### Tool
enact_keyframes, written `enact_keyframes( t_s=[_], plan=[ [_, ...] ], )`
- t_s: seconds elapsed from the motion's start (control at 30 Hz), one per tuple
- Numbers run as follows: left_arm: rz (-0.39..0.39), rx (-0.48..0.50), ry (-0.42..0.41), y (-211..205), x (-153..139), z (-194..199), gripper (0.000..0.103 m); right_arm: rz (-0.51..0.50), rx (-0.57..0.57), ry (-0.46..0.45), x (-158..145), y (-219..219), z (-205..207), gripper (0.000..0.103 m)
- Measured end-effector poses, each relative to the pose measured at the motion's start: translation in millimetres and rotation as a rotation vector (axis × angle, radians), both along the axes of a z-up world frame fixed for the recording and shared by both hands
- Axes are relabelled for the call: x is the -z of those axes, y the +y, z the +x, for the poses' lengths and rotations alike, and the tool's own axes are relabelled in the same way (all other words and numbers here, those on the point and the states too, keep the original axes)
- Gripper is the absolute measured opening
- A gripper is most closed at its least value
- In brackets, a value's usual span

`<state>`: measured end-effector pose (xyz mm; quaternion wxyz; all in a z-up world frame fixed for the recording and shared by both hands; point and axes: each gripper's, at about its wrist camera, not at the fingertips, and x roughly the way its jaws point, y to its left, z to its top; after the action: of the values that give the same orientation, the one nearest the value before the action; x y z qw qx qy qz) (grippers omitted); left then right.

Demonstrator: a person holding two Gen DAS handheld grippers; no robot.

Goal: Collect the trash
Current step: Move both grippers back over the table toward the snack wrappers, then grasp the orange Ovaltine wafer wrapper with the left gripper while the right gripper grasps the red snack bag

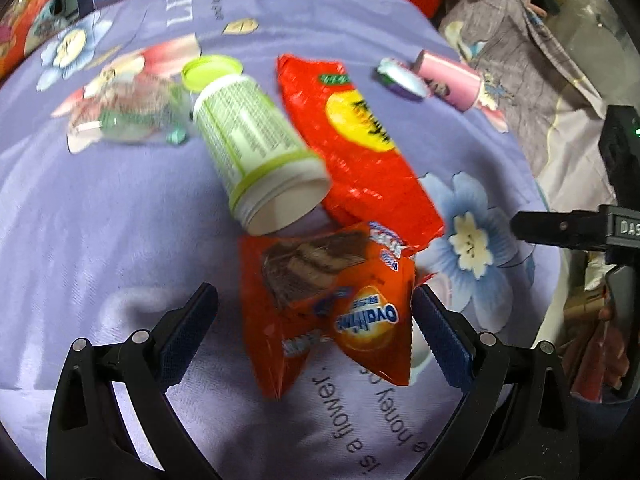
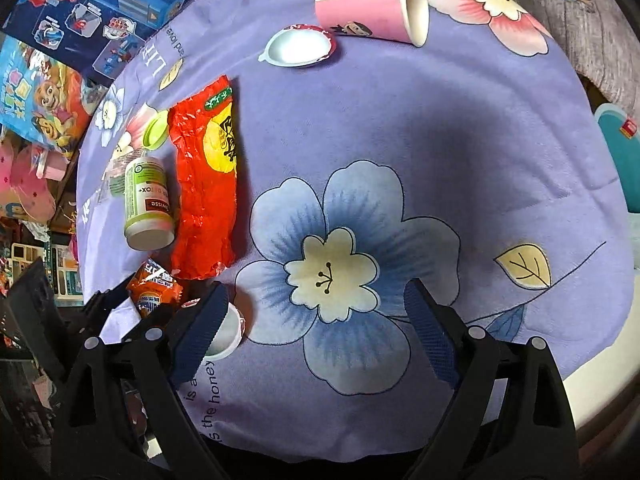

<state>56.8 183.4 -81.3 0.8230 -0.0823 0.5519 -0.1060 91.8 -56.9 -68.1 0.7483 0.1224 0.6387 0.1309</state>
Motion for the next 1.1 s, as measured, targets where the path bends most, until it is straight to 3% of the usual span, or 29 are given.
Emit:
enact_keyframes(
  t_s=[0.27, 0.37, 0.4, 0.6, 0.83, 1.1],
  plan=[
    [-0.018, 0.003, -0.013, 8.5, 5.8, -0.3, 0.094, -0.01, -0.01, 0.017, 4.9, 14.7, 10.3, 0.086],
    [0.0, 0.011, -0.039, 7.0, 3.1, -0.9, 0.062, -0.015, -0.035, 0.016, 5.9, 28.3, 15.3, 0.086],
    [-0.02, 0.012, -0.036, 8.8, 2.8, -0.4, 0.044, -0.015, -0.043, 0.016, 5.9, 32.2, 17.1, 0.086],
    [-0.085, -0.01, -0.022, 22.1, 4.0, -0.6, 0.043, -0.026, -0.11, 0.0, 9.1, 69.6, 34.5, 0.086],
    [-0.079, -0.074, -0.033, 47.3, -2.9, -3.9, 0.044, -0.072, -0.227, 0.016, 27.3, 117.9, 40.0, 0.086],
    [-0.097, -0.122, -0.031, 65.1, -3.5, 2.3, 0.044, -0.178, -0.3, -0.068, 30.9, 143.9, 44.7, 0.086]
  ],
)
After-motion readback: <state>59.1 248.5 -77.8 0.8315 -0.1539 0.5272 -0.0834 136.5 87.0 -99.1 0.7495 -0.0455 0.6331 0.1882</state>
